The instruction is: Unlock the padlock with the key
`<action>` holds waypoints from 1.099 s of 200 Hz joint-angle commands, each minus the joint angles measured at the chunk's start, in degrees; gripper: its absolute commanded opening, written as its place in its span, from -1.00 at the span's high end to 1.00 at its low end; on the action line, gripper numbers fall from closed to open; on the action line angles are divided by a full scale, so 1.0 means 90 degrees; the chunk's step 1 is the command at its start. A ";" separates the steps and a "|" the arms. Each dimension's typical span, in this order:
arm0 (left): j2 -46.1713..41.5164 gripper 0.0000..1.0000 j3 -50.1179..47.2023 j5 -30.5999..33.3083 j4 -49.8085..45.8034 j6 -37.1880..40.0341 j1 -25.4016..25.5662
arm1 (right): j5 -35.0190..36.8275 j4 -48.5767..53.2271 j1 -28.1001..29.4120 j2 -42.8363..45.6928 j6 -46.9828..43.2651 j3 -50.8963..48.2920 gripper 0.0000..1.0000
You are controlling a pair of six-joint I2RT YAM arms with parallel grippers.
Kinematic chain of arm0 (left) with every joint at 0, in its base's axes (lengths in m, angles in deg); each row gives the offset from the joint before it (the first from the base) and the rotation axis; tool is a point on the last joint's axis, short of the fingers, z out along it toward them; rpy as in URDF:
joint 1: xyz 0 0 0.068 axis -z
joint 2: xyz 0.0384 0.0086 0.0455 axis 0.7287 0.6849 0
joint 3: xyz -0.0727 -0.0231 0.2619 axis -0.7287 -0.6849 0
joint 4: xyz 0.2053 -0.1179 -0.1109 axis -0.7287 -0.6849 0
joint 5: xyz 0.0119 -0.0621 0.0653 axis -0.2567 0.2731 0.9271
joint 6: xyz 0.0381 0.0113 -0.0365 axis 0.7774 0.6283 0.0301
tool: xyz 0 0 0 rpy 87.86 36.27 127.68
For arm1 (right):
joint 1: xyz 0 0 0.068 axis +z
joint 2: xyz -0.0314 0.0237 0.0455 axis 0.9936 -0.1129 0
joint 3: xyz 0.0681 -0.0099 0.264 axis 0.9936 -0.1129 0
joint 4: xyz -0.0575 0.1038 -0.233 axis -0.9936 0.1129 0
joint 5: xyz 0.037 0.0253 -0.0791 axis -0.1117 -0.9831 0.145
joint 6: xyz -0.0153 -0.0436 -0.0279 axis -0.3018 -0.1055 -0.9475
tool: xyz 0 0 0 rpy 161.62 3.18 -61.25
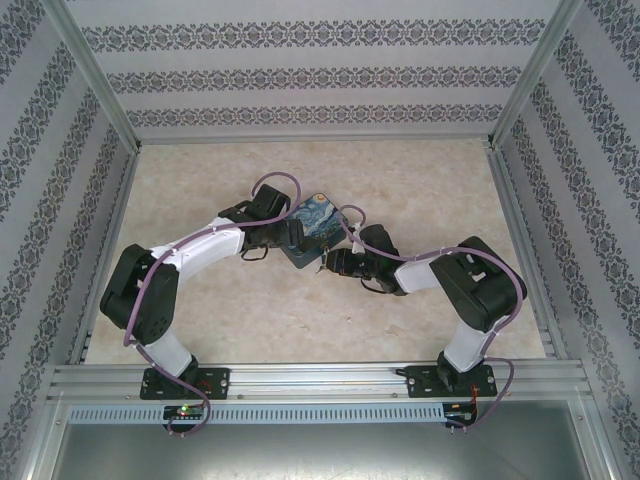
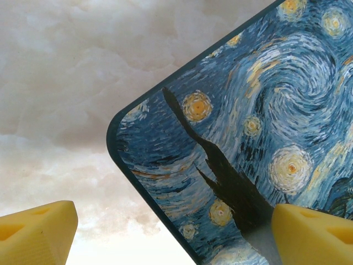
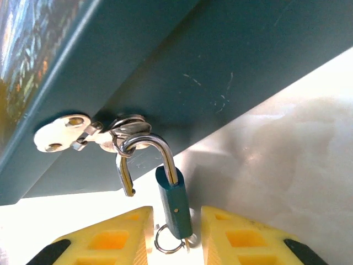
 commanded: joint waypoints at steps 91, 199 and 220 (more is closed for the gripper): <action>0.0023 -0.82 -0.0178 -0.0046 0.0130 -0.0021 0.0072 | -0.0105 0.0025 0.0037 -0.0246 0.0190 0.0006 0.55; 0.0030 -0.82 -0.0305 -0.0131 0.0248 -0.0079 0.0086 | -0.0124 -0.0206 0.0160 -0.0420 0.0398 0.0153 0.60; 0.0021 -0.82 -0.0310 -0.0131 0.0249 -0.0056 0.0103 | -0.0105 -0.0243 0.0156 -0.0430 0.0465 0.0129 0.85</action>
